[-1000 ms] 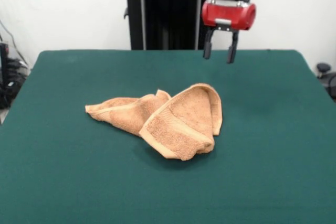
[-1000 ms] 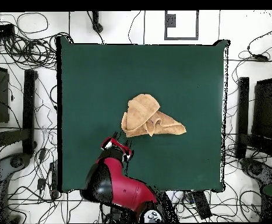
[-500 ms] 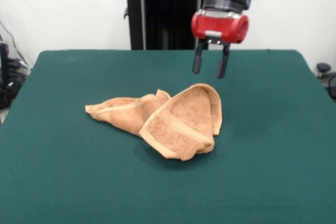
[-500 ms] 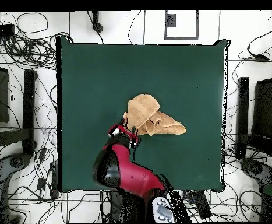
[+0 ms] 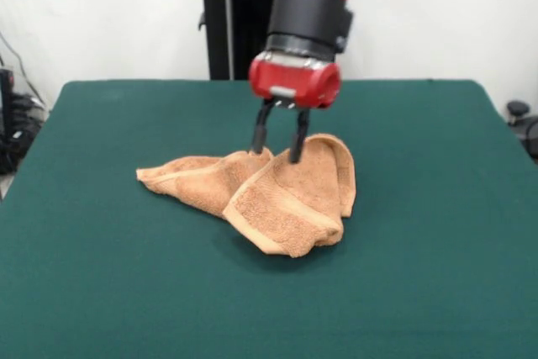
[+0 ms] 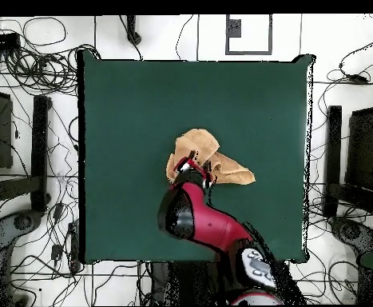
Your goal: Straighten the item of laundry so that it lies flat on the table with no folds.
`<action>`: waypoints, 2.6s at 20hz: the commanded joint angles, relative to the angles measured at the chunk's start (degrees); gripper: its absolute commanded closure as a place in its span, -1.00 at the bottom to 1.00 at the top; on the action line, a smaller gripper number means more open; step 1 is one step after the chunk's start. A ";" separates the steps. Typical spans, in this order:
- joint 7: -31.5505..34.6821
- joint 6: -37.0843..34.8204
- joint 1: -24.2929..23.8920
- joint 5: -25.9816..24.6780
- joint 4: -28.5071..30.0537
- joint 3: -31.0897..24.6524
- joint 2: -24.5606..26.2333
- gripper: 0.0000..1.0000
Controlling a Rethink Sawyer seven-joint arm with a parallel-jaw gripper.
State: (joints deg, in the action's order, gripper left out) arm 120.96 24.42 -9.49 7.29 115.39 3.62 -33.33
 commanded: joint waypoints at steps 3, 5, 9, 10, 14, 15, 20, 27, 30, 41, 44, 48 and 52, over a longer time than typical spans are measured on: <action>1.59 -7.45 -6.09 -8.64 -12.56 -9.50 7.25 -1.00; 2.09 -7.21 -6.69 -10.05 -13.82 -10.20 7.89 -1.00; 3.96 -4.94 -6.50 -12.07 -14.66 -10.63 8.73 -1.00; 4.80 -3.83 -5.86 -11.95 -14.38 -10.38 8.88 -1.00; 6.94 0.20 -4.07 -12.80 -13.56 -9.82 8.76 -1.00; 7.68 1.27 -3.89 -13.16 -13.20 -9.94 8.55 -1.00; 9.04 4.00 -1.91 -13.99 -11.33 -9.92 7.11 -1.00; 8.16 -0.99 -0.87 -13.84 -10.91 -10.04 6.70 -1.00; 7.51 -3.21 -1.94 -14.76 -11.54 -11.06 8.02 -1.00; 4.78 -5.47 -1.59 -15.08 -12.87 -9.65 9.40 -1.00; 4.34 -5.30 -1.35 -15.44 -13.59 -8.74 9.16 1.00; 3.88 -5.70 -1.66 -15.92 -13.92 -8.48 8.89 1.00; 3.69 -5.44 0.04 -13.88 -13.98 -5.83 8.56 1.00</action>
State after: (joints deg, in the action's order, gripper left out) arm 120.96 25.91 -11.98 -6.91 105.44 0.11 -25.05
